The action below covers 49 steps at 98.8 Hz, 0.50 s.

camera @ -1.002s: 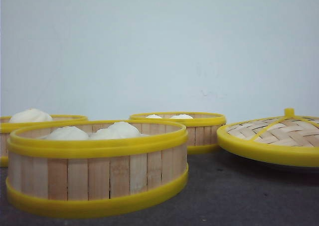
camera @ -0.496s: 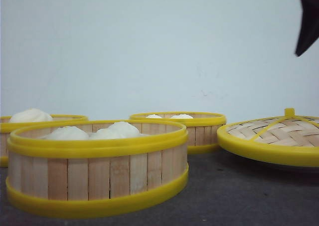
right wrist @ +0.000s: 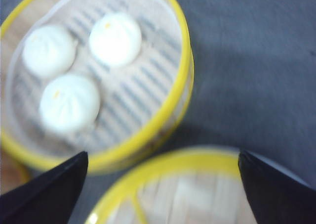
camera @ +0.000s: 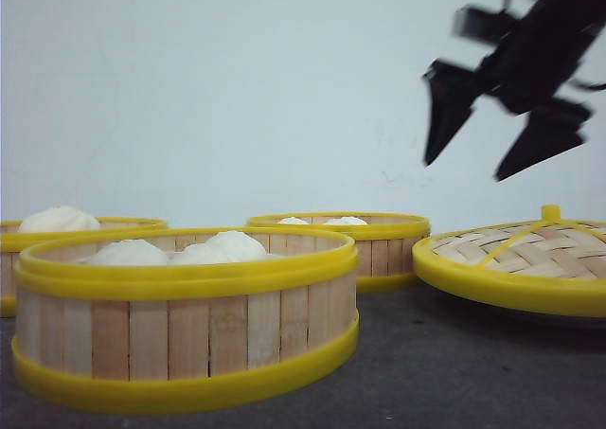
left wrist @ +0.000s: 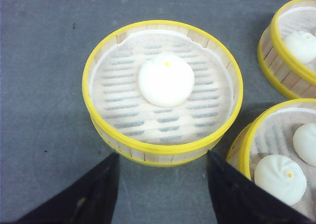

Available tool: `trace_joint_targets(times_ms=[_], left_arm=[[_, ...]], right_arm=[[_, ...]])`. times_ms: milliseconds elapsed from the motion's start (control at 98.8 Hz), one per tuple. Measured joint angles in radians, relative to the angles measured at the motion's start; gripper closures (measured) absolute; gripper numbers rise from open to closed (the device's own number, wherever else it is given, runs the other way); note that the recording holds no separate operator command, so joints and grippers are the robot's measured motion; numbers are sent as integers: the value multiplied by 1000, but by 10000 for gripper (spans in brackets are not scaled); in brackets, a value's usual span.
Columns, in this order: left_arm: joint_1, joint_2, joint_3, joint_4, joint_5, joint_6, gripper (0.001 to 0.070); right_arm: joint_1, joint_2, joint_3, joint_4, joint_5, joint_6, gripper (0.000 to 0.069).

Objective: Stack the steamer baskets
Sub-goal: 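Lower the right gripper onto the rim of the steamer basket farther back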

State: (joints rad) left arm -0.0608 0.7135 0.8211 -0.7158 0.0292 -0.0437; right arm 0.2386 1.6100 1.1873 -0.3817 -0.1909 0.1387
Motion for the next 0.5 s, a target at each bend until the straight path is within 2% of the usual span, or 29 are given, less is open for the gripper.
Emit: trace_joint_targets(times_ms=[253,405,496], left_arm=[[0,0,0,0,0,0,377],[0,0,0,0,0,0,377],[0,0,0,0,0,0,377]], right_arm=[[2,291,270,-95,35,0,104],[2,403,374,-137,38,0,189],[3,445,414,-140,38,0,286]])
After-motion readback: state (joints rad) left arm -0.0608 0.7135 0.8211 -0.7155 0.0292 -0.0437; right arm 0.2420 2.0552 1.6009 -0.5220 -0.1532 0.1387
